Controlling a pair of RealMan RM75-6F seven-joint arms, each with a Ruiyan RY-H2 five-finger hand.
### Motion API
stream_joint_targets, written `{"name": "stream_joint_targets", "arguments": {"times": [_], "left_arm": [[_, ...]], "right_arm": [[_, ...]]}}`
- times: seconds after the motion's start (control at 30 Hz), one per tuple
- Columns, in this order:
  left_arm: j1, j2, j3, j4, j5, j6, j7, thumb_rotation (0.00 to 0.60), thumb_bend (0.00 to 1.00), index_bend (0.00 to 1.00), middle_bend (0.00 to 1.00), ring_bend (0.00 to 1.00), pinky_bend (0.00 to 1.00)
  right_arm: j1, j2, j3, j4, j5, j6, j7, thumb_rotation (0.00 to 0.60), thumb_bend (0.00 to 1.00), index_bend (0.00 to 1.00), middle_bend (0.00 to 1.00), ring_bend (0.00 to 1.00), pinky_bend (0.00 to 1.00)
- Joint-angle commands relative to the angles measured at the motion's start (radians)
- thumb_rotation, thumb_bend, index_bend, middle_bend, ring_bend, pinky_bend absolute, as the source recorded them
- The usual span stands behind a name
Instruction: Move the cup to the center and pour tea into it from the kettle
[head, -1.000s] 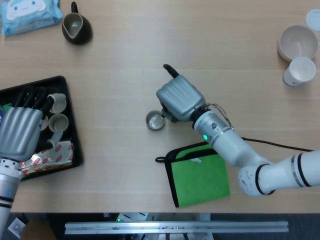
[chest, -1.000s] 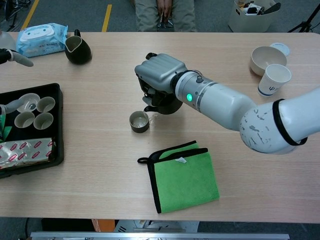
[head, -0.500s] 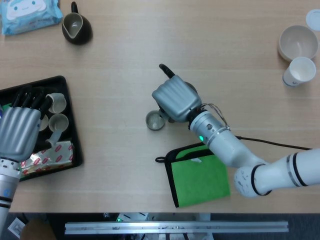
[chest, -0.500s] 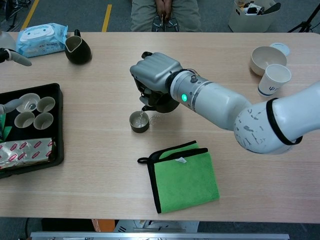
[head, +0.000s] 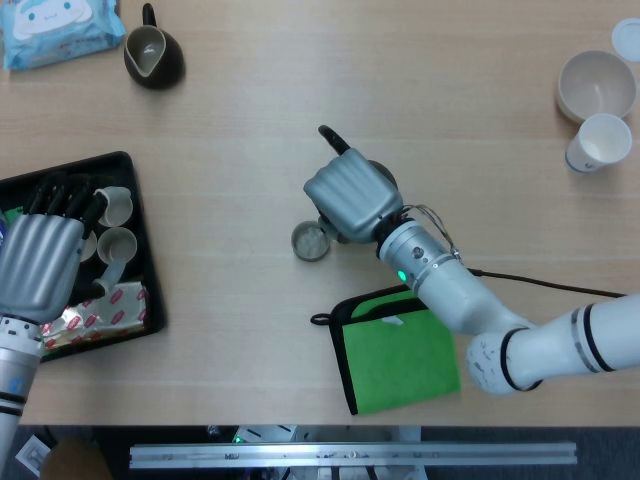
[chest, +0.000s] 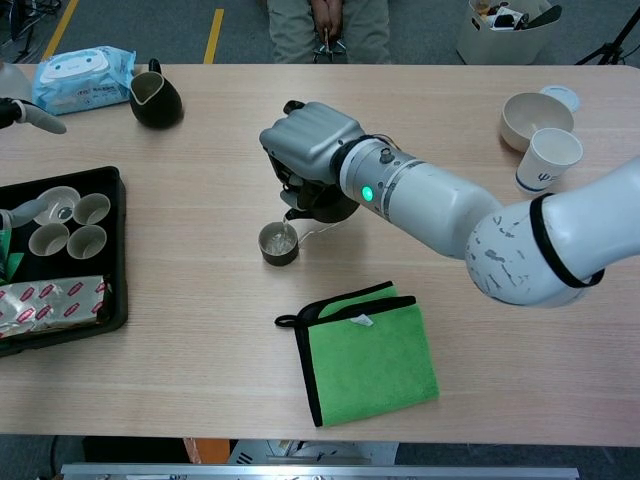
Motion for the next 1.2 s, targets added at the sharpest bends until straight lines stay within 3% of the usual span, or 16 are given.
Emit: {"name": "stream_joint_targets", "arguments": {"times": [0.03,0.33,0.87,1.2], "left_arm": [[0.001,0.0,-0.001,0.0,-0.001,-0.002,0.0,0.6,0.28,0.22,0.18,0.15,0.12],[0.006,-0.002,-0.004,0.005,-0.001,-0.004,-0.005,0.6,0.28,0.22,0.18,0.15,0.12],[0.007,-0.005,-0.005,0.011,0.002,-0.018,-0.008,0.6,0.28,0.22,0.18,0.15,0.12],[0.002,-0.01,-0.007,0.006,0.004,-0.029,0.001,0.6,0.28,0.22,0.18,0.15,0.12]], "right_arm": [[0.002,0.0,0.0,0.0,0.001,0.002,0.0,0.584,0.41,1.0,0.95,0.91,0.01],[0.0,-0.011,-0.004,0.011,-0.006,0.007,0.015,0.585,0.41,1.0,0.95,0.91,0.01],[-0.096,-0.062,-0.016,0.056,-0.15,0.025,0.19,0.596,0.41,1.0,0.95,0.91,0.01],[-0.165,-0.035,-0.009,0.042,-0.244,0.036,0.301,0.595,0.41,1.0,0.95,0.91,0.01]]}}
